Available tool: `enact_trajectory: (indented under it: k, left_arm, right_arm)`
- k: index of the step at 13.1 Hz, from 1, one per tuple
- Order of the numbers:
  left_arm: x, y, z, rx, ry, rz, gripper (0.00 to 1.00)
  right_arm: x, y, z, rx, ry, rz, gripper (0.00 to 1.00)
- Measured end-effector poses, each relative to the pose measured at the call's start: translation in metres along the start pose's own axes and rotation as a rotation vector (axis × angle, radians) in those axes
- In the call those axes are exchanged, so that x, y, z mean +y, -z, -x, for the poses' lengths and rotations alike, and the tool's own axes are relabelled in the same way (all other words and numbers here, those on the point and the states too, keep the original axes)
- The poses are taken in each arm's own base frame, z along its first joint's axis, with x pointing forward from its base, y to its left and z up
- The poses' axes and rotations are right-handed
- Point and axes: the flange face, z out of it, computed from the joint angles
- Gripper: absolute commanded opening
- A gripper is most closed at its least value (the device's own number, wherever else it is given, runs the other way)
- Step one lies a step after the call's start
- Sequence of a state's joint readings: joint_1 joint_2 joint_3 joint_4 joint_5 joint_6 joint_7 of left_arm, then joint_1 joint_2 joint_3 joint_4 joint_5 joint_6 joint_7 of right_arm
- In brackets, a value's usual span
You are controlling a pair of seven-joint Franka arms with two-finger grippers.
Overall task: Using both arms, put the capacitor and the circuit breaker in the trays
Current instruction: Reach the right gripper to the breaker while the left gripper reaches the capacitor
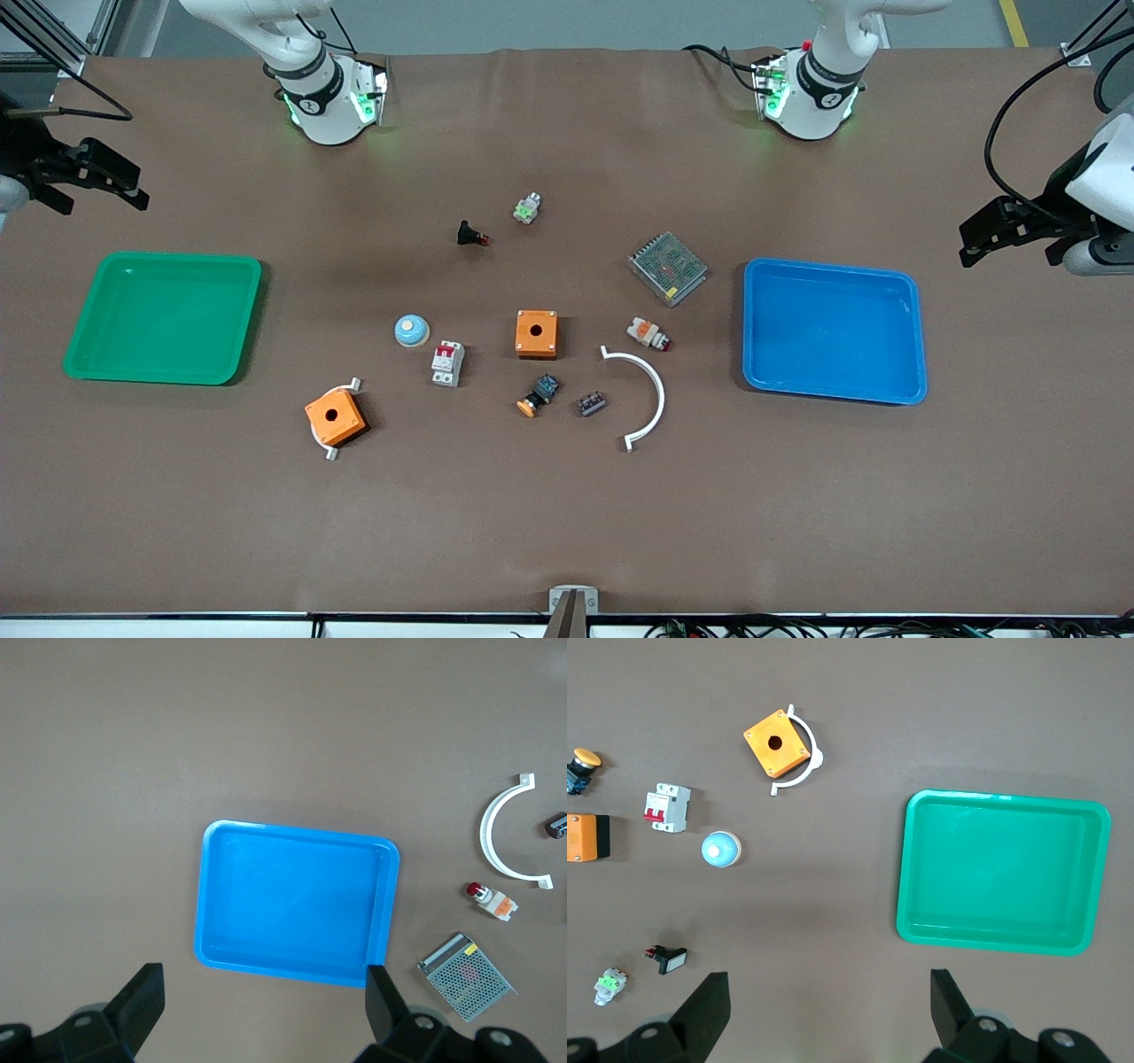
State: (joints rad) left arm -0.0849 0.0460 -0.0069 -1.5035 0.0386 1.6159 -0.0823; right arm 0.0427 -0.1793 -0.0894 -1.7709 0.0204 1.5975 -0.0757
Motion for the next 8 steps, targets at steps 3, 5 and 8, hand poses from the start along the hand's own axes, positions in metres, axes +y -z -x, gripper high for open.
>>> enact_trajectory:
  k: [3, 5, 8]
  left_arm:
    - [0.001, -0.002, 0.000, -0.007, -0.002, 0.000, 1.00]
    - [0.002, -0.004, 0.000, -0.013, -0.003, 0.000, 1.00]
    - [0.008, -0.031, -0.010, -0.060, -0.011, -0.003, 1.00]
  right_arm:
    - [0.000, 0.000, 0.000, 0.000, 0.000, 0.000, 1.00]
    - [0.000, 0.000, 0.000, 0.000, 0.000, 0.000, 1.00]
    - [-0.006, -0.002, -0.002, -0.003, 0.012, 0.000, 1.00]
